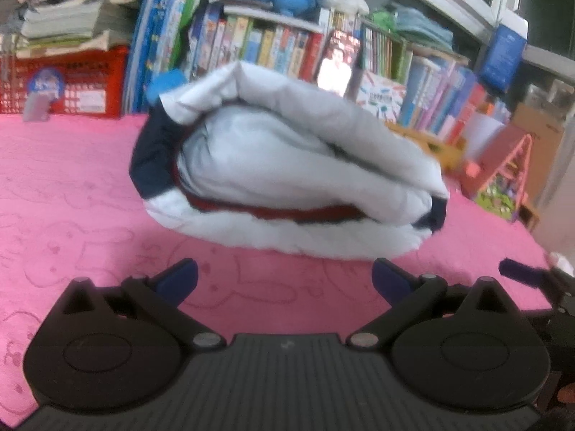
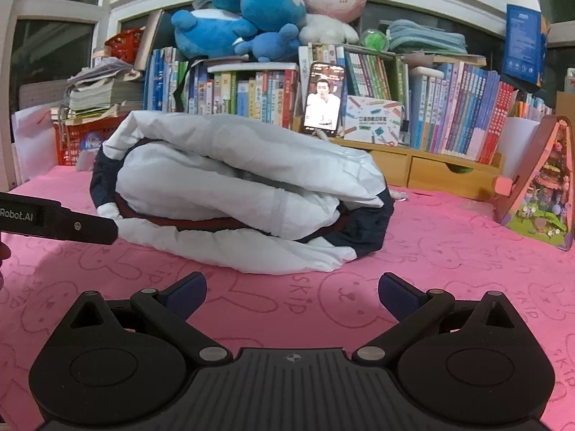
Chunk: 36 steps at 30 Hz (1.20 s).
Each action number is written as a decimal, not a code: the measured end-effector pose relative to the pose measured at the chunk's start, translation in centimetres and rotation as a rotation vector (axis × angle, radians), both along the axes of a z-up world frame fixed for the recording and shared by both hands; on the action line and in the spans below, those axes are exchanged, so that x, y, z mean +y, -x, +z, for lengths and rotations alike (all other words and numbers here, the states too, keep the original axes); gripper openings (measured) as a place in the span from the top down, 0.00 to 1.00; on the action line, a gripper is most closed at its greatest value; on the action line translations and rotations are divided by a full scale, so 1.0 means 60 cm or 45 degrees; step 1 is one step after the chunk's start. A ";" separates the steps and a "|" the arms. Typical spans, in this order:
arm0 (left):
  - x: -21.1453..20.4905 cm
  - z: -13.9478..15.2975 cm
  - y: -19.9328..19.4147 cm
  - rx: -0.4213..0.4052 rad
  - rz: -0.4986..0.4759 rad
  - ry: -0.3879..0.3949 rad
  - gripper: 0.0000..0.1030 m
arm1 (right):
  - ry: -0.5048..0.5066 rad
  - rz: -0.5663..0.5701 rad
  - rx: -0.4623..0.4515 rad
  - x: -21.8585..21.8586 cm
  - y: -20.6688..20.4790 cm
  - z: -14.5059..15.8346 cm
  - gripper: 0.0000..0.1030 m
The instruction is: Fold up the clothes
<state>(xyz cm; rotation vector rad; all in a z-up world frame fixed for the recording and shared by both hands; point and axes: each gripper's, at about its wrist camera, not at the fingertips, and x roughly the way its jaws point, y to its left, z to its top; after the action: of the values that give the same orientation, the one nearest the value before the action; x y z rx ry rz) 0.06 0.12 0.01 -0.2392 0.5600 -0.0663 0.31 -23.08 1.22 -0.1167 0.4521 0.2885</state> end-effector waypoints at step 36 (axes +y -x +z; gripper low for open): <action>0.101 0.056 -0.143 -0.062 0.230 -0.327 0.00 | 0.403 -0.021 -0.271 0.079 -0.185 0.029 0.02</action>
<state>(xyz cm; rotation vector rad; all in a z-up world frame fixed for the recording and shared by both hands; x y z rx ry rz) 8.66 6.20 3.40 -0.0373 0.4908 0.1735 11.39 -18.32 2.98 -0.4483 0.2844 0.1837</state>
